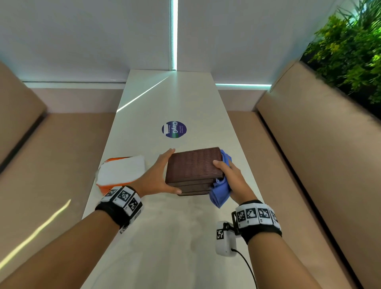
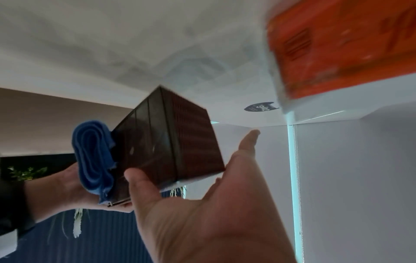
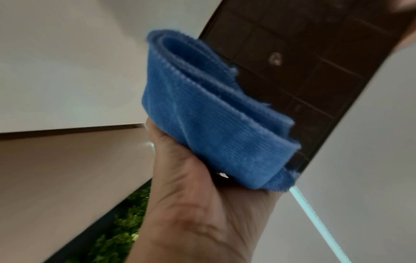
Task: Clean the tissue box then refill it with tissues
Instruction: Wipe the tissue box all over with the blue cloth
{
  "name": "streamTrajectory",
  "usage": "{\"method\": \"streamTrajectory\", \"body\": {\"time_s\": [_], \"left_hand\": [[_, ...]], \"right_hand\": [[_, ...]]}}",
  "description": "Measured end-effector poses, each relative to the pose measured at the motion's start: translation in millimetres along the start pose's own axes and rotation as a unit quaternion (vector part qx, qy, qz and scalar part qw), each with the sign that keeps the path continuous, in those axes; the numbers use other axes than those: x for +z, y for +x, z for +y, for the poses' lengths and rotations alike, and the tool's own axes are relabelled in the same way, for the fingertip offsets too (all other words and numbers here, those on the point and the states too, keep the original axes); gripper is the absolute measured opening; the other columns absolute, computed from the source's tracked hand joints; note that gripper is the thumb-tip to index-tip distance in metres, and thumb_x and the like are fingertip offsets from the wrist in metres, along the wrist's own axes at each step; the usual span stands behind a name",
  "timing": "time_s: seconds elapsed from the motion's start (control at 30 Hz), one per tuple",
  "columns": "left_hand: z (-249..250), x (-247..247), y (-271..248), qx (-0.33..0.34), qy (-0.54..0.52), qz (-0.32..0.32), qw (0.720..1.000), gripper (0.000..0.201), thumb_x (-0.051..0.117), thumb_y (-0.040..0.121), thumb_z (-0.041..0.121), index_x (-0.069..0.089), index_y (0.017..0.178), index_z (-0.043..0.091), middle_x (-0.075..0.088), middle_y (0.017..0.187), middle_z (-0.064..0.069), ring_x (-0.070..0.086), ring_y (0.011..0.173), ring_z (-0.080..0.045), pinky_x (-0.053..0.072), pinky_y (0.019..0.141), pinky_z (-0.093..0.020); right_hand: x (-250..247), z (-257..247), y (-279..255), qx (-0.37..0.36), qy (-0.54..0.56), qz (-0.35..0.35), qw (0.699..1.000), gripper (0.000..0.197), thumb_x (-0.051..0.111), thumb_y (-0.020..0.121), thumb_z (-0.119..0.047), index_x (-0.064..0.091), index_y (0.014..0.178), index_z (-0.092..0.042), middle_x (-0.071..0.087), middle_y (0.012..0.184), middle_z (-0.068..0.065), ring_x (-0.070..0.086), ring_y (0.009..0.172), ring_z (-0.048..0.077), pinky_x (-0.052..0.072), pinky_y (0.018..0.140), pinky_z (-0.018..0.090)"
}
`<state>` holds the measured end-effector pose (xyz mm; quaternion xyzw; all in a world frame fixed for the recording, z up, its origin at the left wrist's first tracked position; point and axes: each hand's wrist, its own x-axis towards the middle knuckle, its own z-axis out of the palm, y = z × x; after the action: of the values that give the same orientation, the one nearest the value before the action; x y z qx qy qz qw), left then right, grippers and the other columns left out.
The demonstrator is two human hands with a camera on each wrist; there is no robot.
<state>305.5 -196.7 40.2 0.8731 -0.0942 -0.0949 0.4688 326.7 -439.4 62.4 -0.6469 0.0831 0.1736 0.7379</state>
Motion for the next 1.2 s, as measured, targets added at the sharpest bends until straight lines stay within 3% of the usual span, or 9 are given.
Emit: {"method": "streamTrajectory", "body": {"time_s": [0.07, 0.17, 0.4, 0.53, 0.67, 0.77, 0.87, 1.03, 1.2], "left_hand": [[-4.5, -4.5, -7.6, 0.004, 0.027, -0.009, 1.0, 0.129, 0.087, 0.058, 0.037, -0.007, 0.146, 0.034, -0.001, 0.156, 0.015, -0.001, 0.145, -0.008, 0.01, 0.12, -0.036], [-5.2, -8.4, -15.5, 0.015, 0.108, -0.029, 0.994, 0.137, 0.085, 0.055, 0.047, -0.024, 0.137, 0.044, -0.019, 0.148, 0.026, -0.014, 0.146, -0.011, 0.0, 0.12, -0.042], [11.3, -12.6, -9.6, 0.074, 0.265, 0.011, 0.961, 0.142, 0.079, 0.059, 0.056, -0.049, 0.12, 0.047, -0.049, 0.136, 0.019, -0.04, 0.132, -0.003, -0.019, 0.111, -0.036], [16.2, -19.3, -4.3, 0.138, 0.281, 0.025, 0.949, 0.134, 0.072, 0.062, 0.063, -0.038, 0.134, 0.037, -0.034, 0.15, 0.007, -0.034, 0.138, -0.008, -0.017, 0.113, -0.045], [19.2, -23.5, -3.6, 0.192, 0.294, 0.034, 0.936, 0.128, 0.063, 0.063, 0.068, -0.036, 0.137, 0.034, -0.02, 0.155, -0.005, -0.028, 0.142, -0.016, -0.017, 0.112, -0.049], [19.8, -22.1, -4.5, 0.211, 0.31, 0.027, 0.927, 0.132, 0.066, 0.063, 0.067, -0.032, 0.141, 0.023, -0.016, 0.157, -0.01, -0.021, 0.145, -0.023, -0.017, 0.113, -0.051], [22.9, -19.2, -6.9, 0.22, 0.306, 0.021, 0.926, 0.131, 0.066, 0.063, 0.066, -0.026, 0.143, 0.017, -0.009, 0.158, -0.012, -0.013, 0.146, -0.021, -0.016, 0.113, -0.048], [12.2, -13.8, -8.1, 0.202, 0.304, 0.008, 0.931, 0.126, 0.069, 0.06, 0.064, -0.009, 0.145, 0.012, 0.011, 0.155, -0.019, 0.013, 0.144, -0.027, 0.0, 0.114, -0.055], [-9.2, -3.1, -2.2, 0.172, 0.266, 0.015, 0.948, 0.125, 0.072, 0.054, 0.062, 0.0, 0.144, 0.012, 0.022, 0.15, -0.017, 0.028, 0.138, -0.033, 0.023, 0.112, -0.062]], "right_hand": [[-4.7, -2.0, -1.4, 0.027, 0.068, -0.009, 0.997, 0.033, 0.057, 0.09, -0.03, 0.059, 0.122, -0.023, 0.065, 0.115, 0.01, 0.067, 0.079, 0.02, 0.054, 0.08, 0.038], [-11.1, -7.4, -1.8, 0.062, 0.141, -0.016, 0.988, 0.033, 0.055, 0.089, -0.039, 0.063, 0.112, -0.017, 0.07, 0.107, 0.01, 0.066, 0.084, 0.026, 0.051, 0.089, 0.047], [-9.4, -20.0, 1.8, 0.089, 0.168, -0.024, 0.982, 0.033, 0.054, 0.088, -0.044, 0.068, 0.1, -0.018, 0.076, 0.094, 0.006, 0.071, 0.082, 0.025, 0.05, 0.089, 0.043], [-8.3, -20.0, 0.3, 0.132, 0.165, -0.037, 0.977, 0.037, 0.053, 0.088, -0.047, 0.071, 0.095, -0.016, 0.076, 0.091, 0.009, 0.073, 0.073, 0.026, 0.053, 0.08, 0.041], [-10.2, -22.7, -2.8, 0.176, 0.15, -0.044, 0.972, 0.044, 0.055, 0.084, -0.051, 0.078, 0.085, -0.013, 0.075, 0.091, 0.013, 0.072, 0.075, 0.031, 0.05, 0.086, 0.048], [-10.6, -24.5, -1.5, 0.204, 0.13, -0.04, 0.969, 0.047, 0.057, 0.082, -0.052, 0.07, 0.104, -0.012, 0.074, 0.098, 0.015, 0.065, 0.092, 0.033, 0.047, 0.094, 0.048], [-12.0, -24.3, 1.3, 0.215, 0.128, -0.039, 0.967, 0.045, 0.055, 0.084, -0.05, 0.068, 0.103, -0.011, 0.075, 0.091, 0.015, 0.065, 0.087, 0.031, 0.05, 0.087, 0.043], [-10.5, -14.6, 5.0, 0.229, 0.112, -0.017, 0.967, 0.043, 0.054, 0.086, -0.048, 0.068, 0.095, -0.008, 0.073, 0.085, 0.017, 0.062, 0.084, 0.032, 0.052, 0.079, 0.042], [-0.9, 4.8, 14.1, 0.185, 0.111, 0.036, 0.976, 0.052, 0.052, 0.085, -0.06, 0.066, 0.079, -0.01, 0.068, 0.064, 0.012, 0.064, 0.057, 0.025, 0.055, 0.065, 0.037]]}}
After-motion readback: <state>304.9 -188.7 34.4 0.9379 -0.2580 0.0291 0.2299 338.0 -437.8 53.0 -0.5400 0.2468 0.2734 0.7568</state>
